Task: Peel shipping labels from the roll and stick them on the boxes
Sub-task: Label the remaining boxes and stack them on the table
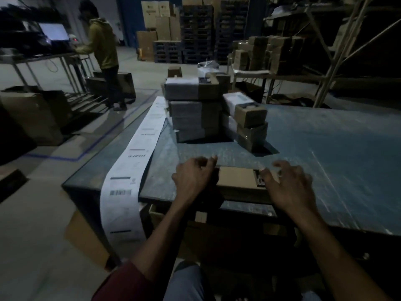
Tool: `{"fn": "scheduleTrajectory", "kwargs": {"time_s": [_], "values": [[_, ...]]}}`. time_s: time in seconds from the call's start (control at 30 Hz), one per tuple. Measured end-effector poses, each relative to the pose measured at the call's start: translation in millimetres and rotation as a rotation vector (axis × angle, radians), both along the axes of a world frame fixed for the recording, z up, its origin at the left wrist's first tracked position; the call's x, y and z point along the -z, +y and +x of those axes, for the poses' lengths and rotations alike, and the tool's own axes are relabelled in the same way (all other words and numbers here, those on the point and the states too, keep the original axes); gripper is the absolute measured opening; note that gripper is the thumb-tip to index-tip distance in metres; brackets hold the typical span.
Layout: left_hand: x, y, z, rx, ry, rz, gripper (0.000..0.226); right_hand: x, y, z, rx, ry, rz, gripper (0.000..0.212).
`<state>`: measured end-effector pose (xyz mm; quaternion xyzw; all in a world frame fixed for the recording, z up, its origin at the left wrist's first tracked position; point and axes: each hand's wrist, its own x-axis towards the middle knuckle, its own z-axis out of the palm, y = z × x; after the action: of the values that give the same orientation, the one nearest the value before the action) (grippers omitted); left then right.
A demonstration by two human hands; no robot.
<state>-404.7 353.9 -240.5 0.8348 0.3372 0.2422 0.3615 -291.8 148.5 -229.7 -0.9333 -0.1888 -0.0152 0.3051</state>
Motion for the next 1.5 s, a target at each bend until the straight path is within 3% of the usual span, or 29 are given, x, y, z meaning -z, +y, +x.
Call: {"fn": "scheduleTrajectory", "kwargs": {"time_s": [0.07, 0.13, 0.2, 0.27, 0.33, 0.43, 0.5, 0.6, 0.67, 0.83, 0.93, 1.07, 1.23, 1.37, 1.5], "values": [[6.5, 2.6, -19.6, 0.001, -0.196, -0.053, 0.052, -0.9, 6.0, -22.7, -0.003, -0.295, 0.169, 0.043], [10.1, 1.2, -45.8, -0.032, -0.331, -0.053, 0.031, 6.1, 19.4, -59.3, -0.166, -0.627, 0.358, 0.026], [15.3, -2.2, -79.9, -0.088, -0.439, -0.021, 0.021, 24.7, 36.9, -102.8, -0.431, -0.724, 0.510, 0.015], [27.8, -3.2, -122.2, -0.143, -0.561, -0.073, 0.017, 47.7, 57.5, -141.3, -0.604, -0.561, 0.642, 0.010], [47.8, 3.5, -167.4, -0.273, -0.624, -0.150, 0.015, 77.2, 79.7, -163.0, -0.676, -0.314, 0.640, 0.007], [81.3, 18.0, -223.2, -0.539, -0.638, -0.280, 0.016, 131.2, 123.2, -167.0, -0.649, 0.230, 0.353, 0.035], [99.9, 24.0, -244.7, -0.646, -0.582, -0.365, 0.015, 155.9, 146.7, -168.9, -0.705, 0.466, 0.114, 0.060], [128.8, 28.9, -261.9, -0.636, -0.483, -0.543, 0.012, 177.8, 164.3, -181.0, -0.789, 0.636, -0.031, 0.050], [144.7, 36.2, -265.3, -0.600, -0.440, -0.602, 0.015, 189.8, 167.4, -186.9, -0.779, 0.637, -0.029, 0.035], [142.6, 37.9, -265.2, -0.341, -0.444, -0.628, 0.044, 195.9, 155.5, -193.9, -0.772, 0.600, 0.092, 0.022], [128.4, 33.7, -269.7, -0.225, -0.473, -0.613, 0.036, 174.4, 130.1, -201.2, -0.840, 0.626, 0.164, 0.002], [119.9, 22.7, -282.1, -0.161, -0.558, -0.669, 0.032, 137.6, 104.2, -213.8, -0.927, 0.724, 0.416, 0.016], [105.7, 13.6, -280.5, -0.106, -0.506, -0.665, 0.030, 107.8, 120.7, -206.4, -0.861, 0.703, 0.642, 0.012], [88.3, 18.1, -272.6, -0.149, -0.521, -0.442, 0.060, 104.7, 125.1, -201.3, -0.921, 0.643, 0.622, 0.016], [74.9, 35.2, -267.4, -0.055, -0.308, 0.118, 0.067, 102.8, 122.1, -195.7, -0.984, 0.561, 0.599, 0.018]]}}
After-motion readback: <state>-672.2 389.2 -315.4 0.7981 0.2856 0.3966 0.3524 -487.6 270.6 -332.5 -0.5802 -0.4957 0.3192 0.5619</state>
